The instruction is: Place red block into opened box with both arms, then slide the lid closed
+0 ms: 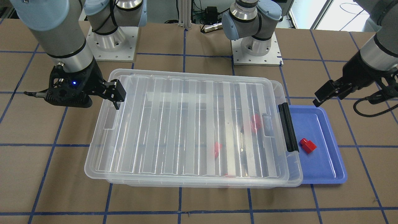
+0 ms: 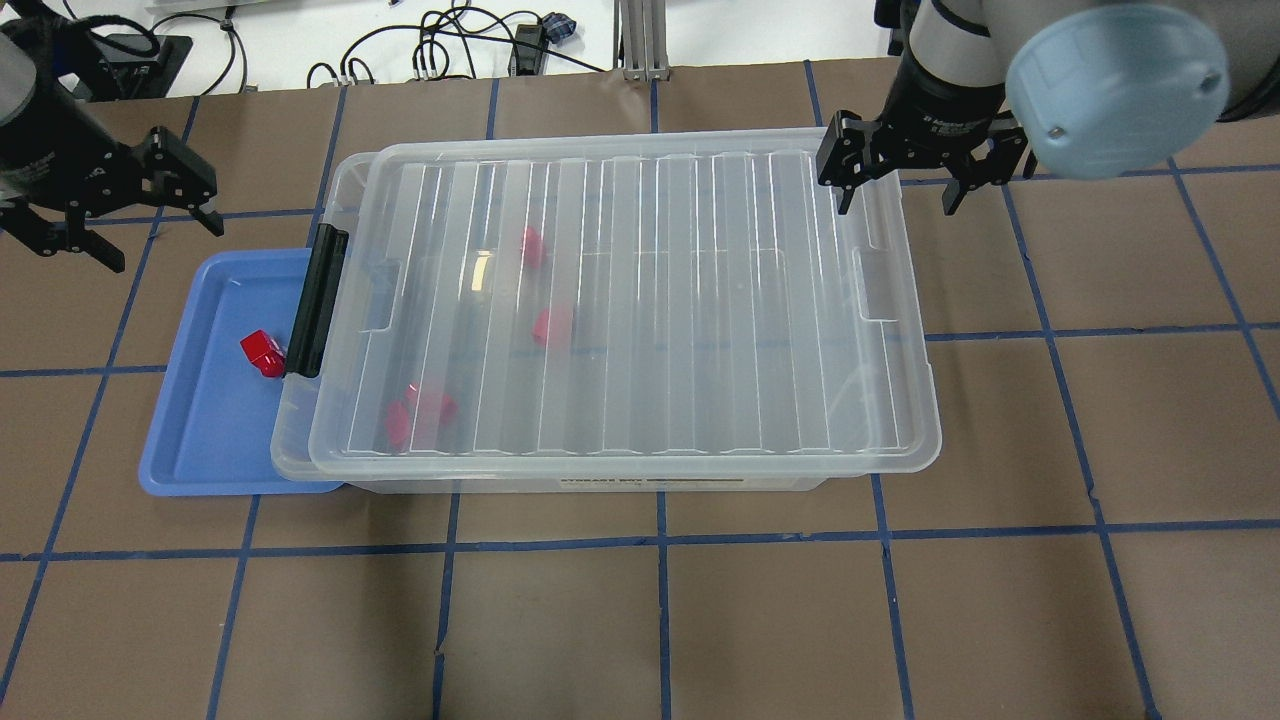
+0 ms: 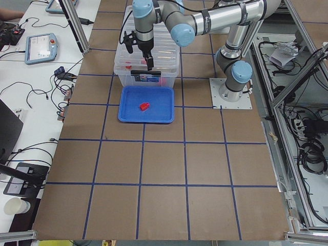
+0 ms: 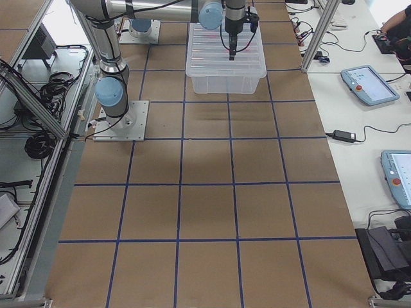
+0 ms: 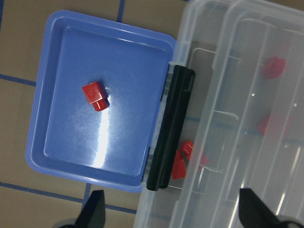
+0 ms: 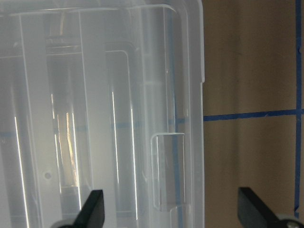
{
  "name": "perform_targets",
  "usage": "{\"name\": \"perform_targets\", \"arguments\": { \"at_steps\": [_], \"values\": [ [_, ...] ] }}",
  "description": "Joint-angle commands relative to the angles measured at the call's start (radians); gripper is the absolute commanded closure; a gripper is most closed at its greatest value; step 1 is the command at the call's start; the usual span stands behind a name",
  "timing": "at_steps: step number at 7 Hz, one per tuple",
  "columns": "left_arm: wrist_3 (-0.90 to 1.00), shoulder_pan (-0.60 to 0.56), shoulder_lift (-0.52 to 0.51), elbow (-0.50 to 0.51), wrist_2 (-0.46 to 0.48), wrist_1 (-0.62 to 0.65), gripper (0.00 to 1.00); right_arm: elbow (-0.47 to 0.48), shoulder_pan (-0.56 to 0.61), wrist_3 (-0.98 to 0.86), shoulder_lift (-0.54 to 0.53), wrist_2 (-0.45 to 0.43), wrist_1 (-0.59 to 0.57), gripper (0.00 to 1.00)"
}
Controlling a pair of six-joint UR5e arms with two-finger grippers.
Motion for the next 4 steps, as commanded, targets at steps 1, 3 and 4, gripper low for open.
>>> {"name": "perform_targets", "arguments": {
  "at_steps": [1,3,4],
  "values": [
    [0.104,0.120,-0.041,-0.192,-0.041,0.279,0.00,0.087,0.000,-0.001,0.038,-0.116,-0.106,0.00],
    [0.095,0.125,-0.081,-0.277,-0.054,0.429,0.00,0.109,-0.006,-0.003,0.044,-0.144,-0.126,0.00],
    [0.098,0.126,-0.104,-0.282,-0.052,0.464,0.00,0.138,-0.020,-0.004,0.049,-0.165,-0.135,0.00]
  ]
}}
